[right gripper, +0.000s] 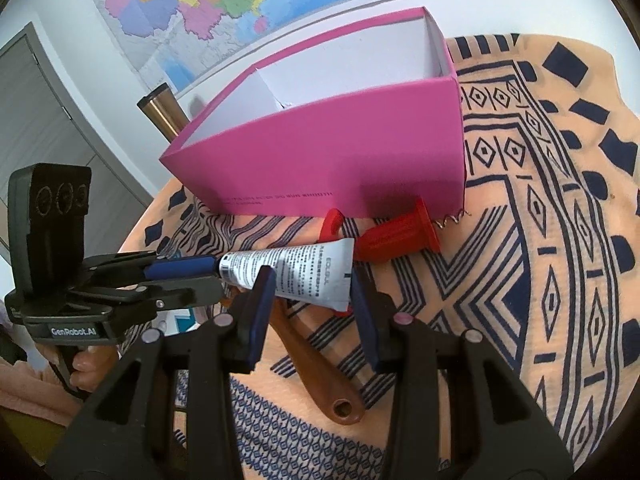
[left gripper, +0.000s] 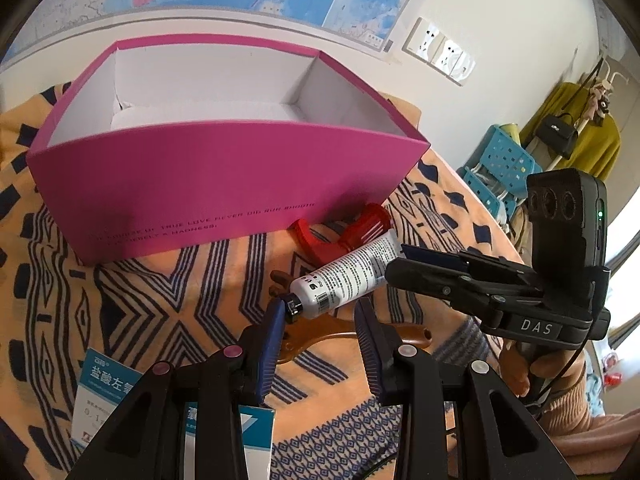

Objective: Organize rigid objects
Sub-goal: 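Grasp the small white tube with the right gripper and lift it, then lower the white tube into the magenta box and release it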

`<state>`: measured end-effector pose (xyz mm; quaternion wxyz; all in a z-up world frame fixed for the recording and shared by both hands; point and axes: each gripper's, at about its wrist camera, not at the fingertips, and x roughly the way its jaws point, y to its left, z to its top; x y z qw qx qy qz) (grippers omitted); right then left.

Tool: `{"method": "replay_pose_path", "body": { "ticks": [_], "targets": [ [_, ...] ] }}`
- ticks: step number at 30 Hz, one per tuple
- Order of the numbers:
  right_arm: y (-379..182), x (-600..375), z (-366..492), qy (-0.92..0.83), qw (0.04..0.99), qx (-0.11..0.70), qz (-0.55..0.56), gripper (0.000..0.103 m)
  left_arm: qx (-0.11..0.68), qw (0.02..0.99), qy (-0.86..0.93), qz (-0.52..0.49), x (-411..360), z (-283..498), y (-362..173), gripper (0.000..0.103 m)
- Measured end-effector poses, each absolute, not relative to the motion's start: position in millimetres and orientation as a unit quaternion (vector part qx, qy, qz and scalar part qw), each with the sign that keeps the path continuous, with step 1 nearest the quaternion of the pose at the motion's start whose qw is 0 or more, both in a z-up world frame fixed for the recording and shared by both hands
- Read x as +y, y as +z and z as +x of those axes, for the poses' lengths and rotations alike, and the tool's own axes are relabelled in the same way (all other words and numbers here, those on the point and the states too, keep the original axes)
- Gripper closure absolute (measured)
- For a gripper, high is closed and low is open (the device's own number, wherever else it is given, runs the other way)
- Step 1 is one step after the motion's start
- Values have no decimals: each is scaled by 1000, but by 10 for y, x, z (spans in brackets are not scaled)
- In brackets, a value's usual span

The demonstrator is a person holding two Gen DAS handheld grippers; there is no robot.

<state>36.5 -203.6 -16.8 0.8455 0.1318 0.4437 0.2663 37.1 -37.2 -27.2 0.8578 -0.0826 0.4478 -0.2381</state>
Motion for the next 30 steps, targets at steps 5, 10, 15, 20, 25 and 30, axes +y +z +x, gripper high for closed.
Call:
{"method": "replay_pose_path", "body": {
  "ticks": [5, 10, 15, 20, 25, 30],
  "targets": [
    [-85, -2029, 360, 267, 852, 433, 126, 61, 439, 863, -237, -83, -362, 362, -179, 68],
    [16, -2018, 364, 269, 858, 421, 119, 61, 429, 868, -236, -80, -355, 360, -79, 68],
    [124, -2021, 377, 269, 865, 409, 114, 61, 417, 874, -236, -74, -373, 370, 22, 67],
    [235, -2035, 410, 271, 871, 396, 107, 61, 402, 883, -233, -66, -389, 401, 136, 67],
    [338, -2038, 462, 273, 876, 385, 101, 61, 392, 890, -227, -59, -399, 450, 232, 67],
    [428, -2031, 506, 275, 881, 373, 94, 61, 385, 893, -224, -55, -406, 501, 290, 67]
  ]
}}
